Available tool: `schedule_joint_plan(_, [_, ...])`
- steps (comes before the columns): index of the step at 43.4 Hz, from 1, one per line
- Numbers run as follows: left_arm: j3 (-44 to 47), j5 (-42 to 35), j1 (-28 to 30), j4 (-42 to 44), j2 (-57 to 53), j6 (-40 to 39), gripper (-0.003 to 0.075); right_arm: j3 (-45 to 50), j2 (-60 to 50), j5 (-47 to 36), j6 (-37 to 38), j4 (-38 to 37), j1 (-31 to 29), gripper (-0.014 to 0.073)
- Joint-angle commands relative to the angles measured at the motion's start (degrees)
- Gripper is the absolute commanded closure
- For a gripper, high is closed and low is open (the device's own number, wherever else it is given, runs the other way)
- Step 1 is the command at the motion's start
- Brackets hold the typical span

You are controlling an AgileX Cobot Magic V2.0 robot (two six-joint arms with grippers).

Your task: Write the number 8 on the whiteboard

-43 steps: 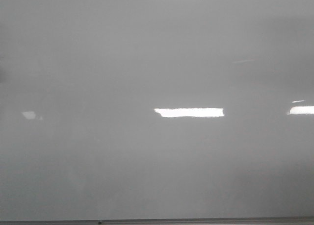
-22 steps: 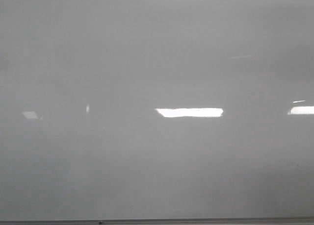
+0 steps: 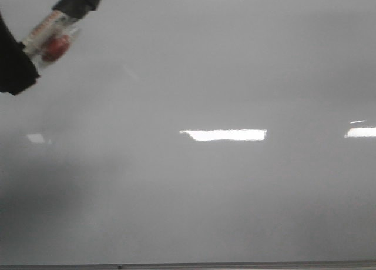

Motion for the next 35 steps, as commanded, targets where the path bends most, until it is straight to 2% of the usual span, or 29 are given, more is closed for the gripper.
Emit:
schedule_joint_plan(1, [-2.9,-1.1,-5.1,-2.1,0.2,1.5,0.0741,-2.7,2.4,-1.5,-6.4,5.2,2.0,0.0062])
schedule_joint_plan(9, [-4.3,-2.2,-12.9,-1.7,2.5,3.8,0.0741,-5.4,8.1,1.3,-20.3,9.1,8.9,0.0063])
schedule_joint_plan(19, [-5.0,-2.3,-19.3,-1.7,3.1,5.6,0.0741,-7.7,15.0,3.2,-33.4,14.5,22.1,0.0063])
schedule_joint_plan(26, [-5.0,-2.3,-21.9,-1.7,3.1,5.8,0.0741,-10.2,19.2,1.4,-36.0,18.3,30.8,0.0063])
schedule_joint_plan(35, [-5.0,-2.6,-23.8,-1.7,3.1,5.8,0.0741,-13.9,25.4,-0.6,-36.0,19.1,39.5,0.0063])
